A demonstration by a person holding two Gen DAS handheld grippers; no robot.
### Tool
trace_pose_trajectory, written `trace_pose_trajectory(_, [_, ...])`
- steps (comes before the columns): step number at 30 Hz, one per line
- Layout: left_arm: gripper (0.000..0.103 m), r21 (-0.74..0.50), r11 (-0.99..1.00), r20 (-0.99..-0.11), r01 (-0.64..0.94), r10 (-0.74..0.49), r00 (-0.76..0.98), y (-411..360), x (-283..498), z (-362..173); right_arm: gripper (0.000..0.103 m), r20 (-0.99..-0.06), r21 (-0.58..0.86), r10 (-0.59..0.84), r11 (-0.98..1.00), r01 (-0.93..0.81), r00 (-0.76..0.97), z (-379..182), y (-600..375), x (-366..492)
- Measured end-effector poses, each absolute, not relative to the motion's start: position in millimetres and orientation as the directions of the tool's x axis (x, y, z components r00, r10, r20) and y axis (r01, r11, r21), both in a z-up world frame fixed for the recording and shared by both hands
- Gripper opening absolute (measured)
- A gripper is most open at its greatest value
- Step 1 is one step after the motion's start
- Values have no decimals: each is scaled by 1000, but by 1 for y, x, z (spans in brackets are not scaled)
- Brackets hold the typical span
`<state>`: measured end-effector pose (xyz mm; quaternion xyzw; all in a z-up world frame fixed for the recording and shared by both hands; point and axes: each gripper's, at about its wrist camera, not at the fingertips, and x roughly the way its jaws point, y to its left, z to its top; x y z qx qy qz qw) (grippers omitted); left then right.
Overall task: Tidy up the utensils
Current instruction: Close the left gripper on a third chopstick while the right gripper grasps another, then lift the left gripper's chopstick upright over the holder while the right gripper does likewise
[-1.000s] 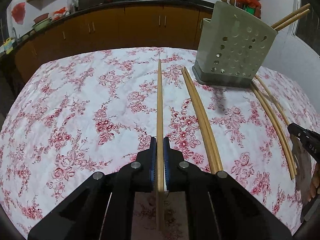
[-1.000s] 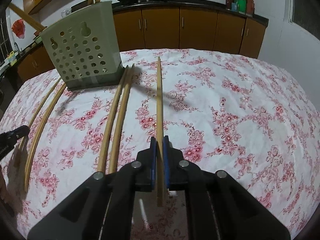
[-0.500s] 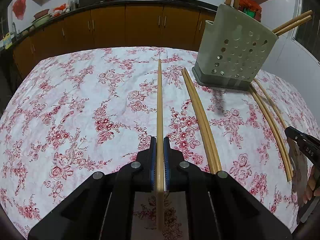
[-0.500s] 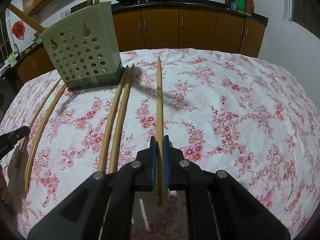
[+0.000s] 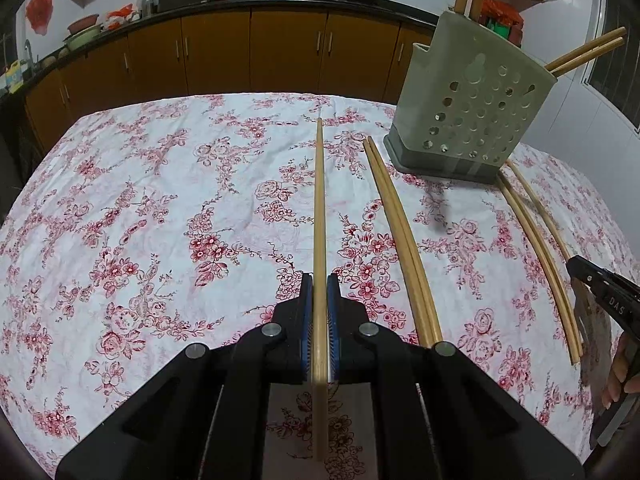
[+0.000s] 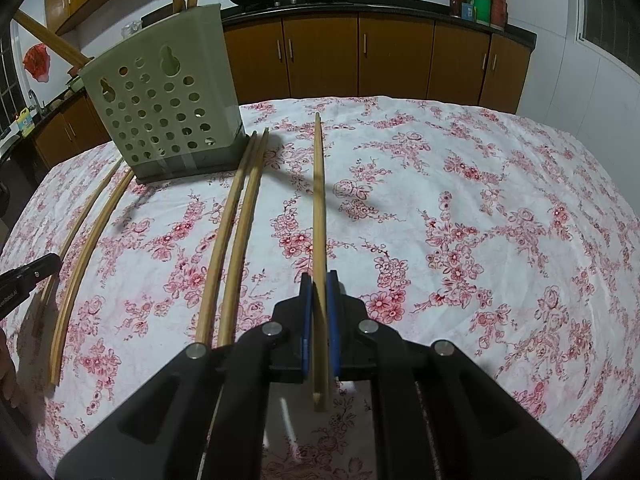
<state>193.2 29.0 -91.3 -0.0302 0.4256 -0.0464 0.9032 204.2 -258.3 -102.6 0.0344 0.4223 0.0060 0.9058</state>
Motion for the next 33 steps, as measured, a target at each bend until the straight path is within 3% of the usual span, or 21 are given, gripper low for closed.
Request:
trace_pose_trajectory(22, [8, -49, 997, -769, 68, -81, 634, 26, 181, -91, 8, -753, 63, 36, 998, 17, 657, -99, -260, 198])
trace_pose_trajectory(26, [8, -63, 994, -740, 85, -104, 665, 27, 175, -75, 8, -691, 72, 41, 997, 12, 722, -73, -265, 185])
trace_pose_trajectory(33, [8, -113, 988, -613, 105, -153, 775, 32, 161, -14, 8, -543, 98, 38, 995, 19, 839, -9, -276, 166])
